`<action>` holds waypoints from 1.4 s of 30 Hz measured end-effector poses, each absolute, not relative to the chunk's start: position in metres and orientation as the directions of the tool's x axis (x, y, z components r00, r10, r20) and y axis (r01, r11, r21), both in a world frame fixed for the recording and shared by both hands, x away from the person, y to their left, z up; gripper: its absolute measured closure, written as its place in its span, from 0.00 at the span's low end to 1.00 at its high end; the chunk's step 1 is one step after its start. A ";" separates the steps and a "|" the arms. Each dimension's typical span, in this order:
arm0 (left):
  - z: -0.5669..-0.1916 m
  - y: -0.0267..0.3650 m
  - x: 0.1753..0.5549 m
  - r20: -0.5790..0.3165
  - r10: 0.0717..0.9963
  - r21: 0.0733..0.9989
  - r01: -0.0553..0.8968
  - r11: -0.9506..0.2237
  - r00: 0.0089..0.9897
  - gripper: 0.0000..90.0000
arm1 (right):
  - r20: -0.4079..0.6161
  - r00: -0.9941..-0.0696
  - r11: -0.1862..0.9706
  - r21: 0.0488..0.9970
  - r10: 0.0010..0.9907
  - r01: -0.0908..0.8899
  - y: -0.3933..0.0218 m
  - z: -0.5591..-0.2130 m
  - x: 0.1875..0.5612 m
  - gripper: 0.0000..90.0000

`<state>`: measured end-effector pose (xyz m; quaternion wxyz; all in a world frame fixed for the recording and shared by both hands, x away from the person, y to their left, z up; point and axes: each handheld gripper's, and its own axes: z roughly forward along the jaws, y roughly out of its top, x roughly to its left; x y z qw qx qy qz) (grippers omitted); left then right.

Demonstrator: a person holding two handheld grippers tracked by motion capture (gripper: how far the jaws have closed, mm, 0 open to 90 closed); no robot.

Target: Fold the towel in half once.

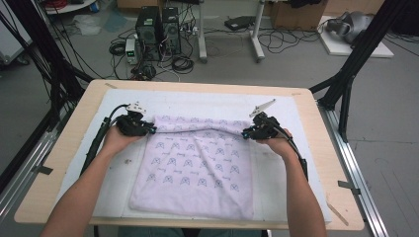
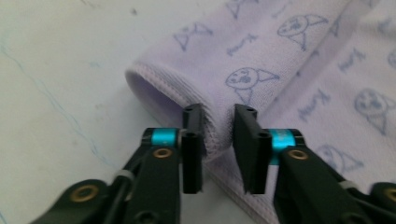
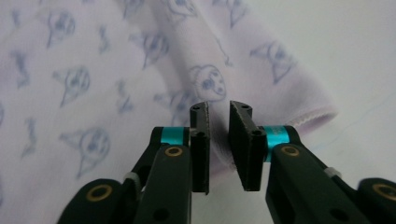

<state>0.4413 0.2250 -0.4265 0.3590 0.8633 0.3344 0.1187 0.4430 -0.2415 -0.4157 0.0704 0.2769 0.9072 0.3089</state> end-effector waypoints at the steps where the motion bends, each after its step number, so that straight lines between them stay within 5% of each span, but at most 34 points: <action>1: -0.424 0.226 0.440 -0.032 0.664 0.704 0.489 -0.515 0.747 0.72 | 0.047 -0.839 0.664 0.588 0.542 0.461 -0.243 -0.415 0.442 0.81; 4: -0.410 0.232 0.438 -0.029 0.679 0.760 0.457 -0.461 0.734 0.68 | 0.049 -0.834 0.611 0.657 0.549 0.441 -0.249 -0.401 0.441 0.79; 9: -0.396 0.230 0.441 -0.008 0.717 0.833 0.402 -0.381 0.697 0.77 | 0.008 -0.819 0.576 0.707 0.573 0.410 -0.246 -0.384 0.447 0.80; 20: -0.436 0.212 0.456 0.006 0.722 0.726 0.493 -0.479 0.692 0.77 | -0.030 -0.791 0.635 0.615 0.611 0.467 -0.236 -0.426 0.458 0.77; 22: -0.436 0.212 0.456 0.003 0.718 0.726 0.492 -0.480 0.696 0.80 | -0.015 -0.792 0.629 0.617 0.611 0.473 -0.237 -0.427 0.458 0.83; 24: -0.435 0.207 0.455 0.048 0.714 0.720 0.471 -0.509 0.698 0.93 | -0.006 -0.801 0.638 0.609 0.598 0.472 -0.235 -0.426 0.458 0.94; 30: -0.413 0.205 0.471 0.100 0.814 0.797 0.443 -0.409 0.572 0.96 | -0.064 -0.776 0.636 0.616 0.627 0.464 -0.233 -0.404 0.470 0.96; 32: -0.394 0.205 0.479 0.113 0.885 0.862 0.398 -0.313 0.451 0.90 | -0.136 -0.697 0.590 0.659 0.704 0.467 -0.234 -0.387 0.480 0.90; 33: -0.388 0.205 0.482 0.107 0.906 0.878 0.389 -0.279 0.409 0.78 | -0.131 -0.634 0.512 0.722 0.762 0.466 -0.235 -0.375 0.485 0.89; 34: -0.386 0.206 0.484 0.089 0.908 0.877 0.399 -0.266 0.410 0.70 | -0.137 -0.613 0.487 0.748 0.778 0.451 -0.234 -0.371 0.487 0.85; 42: -0.408 0.216 0.469 0.050 0.863 0.812 0.483 -0.327 0.502 0.62 | -0.090 -0.691 0.583 0.619 0.717 0.526 -0.227 -0.393 0.481 0.65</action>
